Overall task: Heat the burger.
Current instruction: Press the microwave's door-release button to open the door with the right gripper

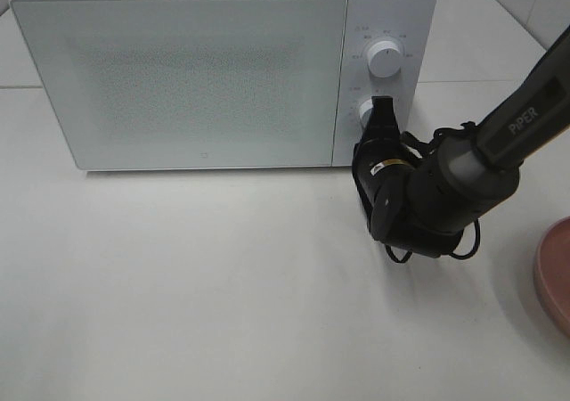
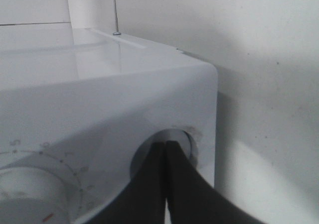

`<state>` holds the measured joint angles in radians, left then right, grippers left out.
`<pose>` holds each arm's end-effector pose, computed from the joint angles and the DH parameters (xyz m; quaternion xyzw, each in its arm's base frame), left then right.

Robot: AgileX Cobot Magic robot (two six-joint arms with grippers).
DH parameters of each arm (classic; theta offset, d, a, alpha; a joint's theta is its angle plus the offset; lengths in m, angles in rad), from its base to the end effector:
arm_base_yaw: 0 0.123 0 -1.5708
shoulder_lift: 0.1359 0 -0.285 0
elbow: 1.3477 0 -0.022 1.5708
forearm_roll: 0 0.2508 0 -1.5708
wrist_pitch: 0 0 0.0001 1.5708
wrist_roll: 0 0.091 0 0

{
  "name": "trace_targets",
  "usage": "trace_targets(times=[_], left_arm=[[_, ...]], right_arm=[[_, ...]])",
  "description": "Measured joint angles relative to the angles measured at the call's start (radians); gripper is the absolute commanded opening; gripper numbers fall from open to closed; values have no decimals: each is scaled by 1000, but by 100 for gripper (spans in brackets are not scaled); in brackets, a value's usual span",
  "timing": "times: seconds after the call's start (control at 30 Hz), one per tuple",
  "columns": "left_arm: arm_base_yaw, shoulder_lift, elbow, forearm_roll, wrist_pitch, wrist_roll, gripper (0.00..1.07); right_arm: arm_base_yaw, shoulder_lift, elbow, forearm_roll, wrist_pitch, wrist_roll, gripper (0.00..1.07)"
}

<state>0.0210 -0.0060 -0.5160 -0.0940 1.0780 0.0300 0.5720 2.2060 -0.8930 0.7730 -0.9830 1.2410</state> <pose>-0.0084 -0.0077 0.2806 0.0066 0.8510 -0.0336 0.5240 0.3416 0.1571 0.0696 0.5776 0.5715 0.3765 0.4450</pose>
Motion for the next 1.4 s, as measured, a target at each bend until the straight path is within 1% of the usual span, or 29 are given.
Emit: trace_targets(times=[0.53,1.27,1.4], left_arm=[[0,0,0,0,0,0,100],[0,0,0,0,0,0,100],[0,0,0,0,0,0,100]], right_arm=[[16,34,-65,101,-16,-7,0],[18,34,-67,107,-16,-1,0],[17,26,-52,89,-17,21,0]])
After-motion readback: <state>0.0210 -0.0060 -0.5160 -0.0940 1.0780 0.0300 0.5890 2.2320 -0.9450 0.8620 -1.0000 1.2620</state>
